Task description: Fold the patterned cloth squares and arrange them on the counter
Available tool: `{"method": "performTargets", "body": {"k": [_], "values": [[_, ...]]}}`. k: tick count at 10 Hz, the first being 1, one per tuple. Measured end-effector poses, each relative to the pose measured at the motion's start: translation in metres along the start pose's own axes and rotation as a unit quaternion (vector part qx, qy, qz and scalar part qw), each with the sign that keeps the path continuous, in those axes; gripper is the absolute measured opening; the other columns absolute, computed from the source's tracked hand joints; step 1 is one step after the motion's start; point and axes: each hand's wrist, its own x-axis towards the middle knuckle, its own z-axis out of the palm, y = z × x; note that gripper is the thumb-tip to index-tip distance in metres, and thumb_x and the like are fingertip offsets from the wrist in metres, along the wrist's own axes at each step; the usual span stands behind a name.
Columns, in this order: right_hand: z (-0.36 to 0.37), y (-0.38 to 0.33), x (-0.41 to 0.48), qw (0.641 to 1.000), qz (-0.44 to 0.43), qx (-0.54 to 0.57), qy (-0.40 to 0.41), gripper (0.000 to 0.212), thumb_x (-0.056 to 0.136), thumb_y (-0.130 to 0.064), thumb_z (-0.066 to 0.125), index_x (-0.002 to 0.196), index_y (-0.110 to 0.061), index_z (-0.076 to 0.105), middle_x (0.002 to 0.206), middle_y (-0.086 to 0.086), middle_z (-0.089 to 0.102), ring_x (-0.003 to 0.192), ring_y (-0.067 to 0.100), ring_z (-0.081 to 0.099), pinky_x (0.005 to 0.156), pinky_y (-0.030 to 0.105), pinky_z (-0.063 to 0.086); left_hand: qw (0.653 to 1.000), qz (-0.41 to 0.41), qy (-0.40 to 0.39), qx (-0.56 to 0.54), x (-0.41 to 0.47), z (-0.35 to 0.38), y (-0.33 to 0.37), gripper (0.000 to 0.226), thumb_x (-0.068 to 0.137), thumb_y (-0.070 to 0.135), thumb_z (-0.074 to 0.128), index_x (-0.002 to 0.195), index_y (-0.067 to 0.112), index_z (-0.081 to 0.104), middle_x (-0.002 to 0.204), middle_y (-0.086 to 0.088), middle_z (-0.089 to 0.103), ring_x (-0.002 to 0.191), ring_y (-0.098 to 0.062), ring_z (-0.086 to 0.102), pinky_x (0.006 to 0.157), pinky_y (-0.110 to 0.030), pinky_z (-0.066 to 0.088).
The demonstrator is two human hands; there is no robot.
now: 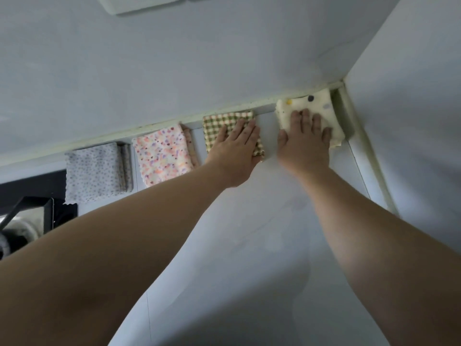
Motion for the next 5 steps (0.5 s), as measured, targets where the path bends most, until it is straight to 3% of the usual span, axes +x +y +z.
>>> {"method": "performTargets", "body": {"k": [3, 4, 5], "values": [[0.010, -0.008, -0.003, 1.000, -0.016, 0.004, -0.002, 0.065, 0.107, -0.044, 0.021, 0.163, -0.014, 0.007, 0.171, 0.008, 0.003, 0.157, 0.032, -0.001, 0.125, 0.053, 0.000, 1.000, 0.012, -0.002, -0.009, -0.002, -0.002, -0.007, 0.074, 0.105, 0.054, 0.021, 0.162, 0.016, -0.006, 0.169, 0.001, -0.013, 0.155, -0.018, -0.014, 0.126, -0.048, 0.000], [0.002, -0.012, -0.006, 0.998, -0.024, 0.045, 0.030, 0.061, 0.109, -0.040, 0.023, 0.162, -0.010, 0.015, 0.170, 0.010, 0.011, 0.157, 0.031, 0.003, 0.125, 0.053, 0.000, 0.999, 0.025, 0.022, -0.009, -0.010, -0.009, -0.007, 0.078, 0.105, 0.052, 0.028, 0.161, 0.013, -0.009, 0.169, -0.003, -0.016, 0.155, -0.019, -0.017, 0.127, -0.047, -0.002], [0.000, -0.008, -0.031, 0.975, -0.084, 0.128, 0.161, 0.048, 0.109, -0.026, 0.033, 0.152, -0.006, 0.042, 0.160, 0.012, 0.038, 0.153, 0.030, 0.025, 0.125, 0.050, 0.015, 0.995, 0.055, 0.079, -0.031, -0.038, -0.007, 0.000, 0.075, 0.105, 0.042, 0.035, 0.162, 0.011, -0.003, 0.170, -0.006, -0.009, 0.155, -0.020, -0.014, 0.127, -0.043, -0.005]]}}
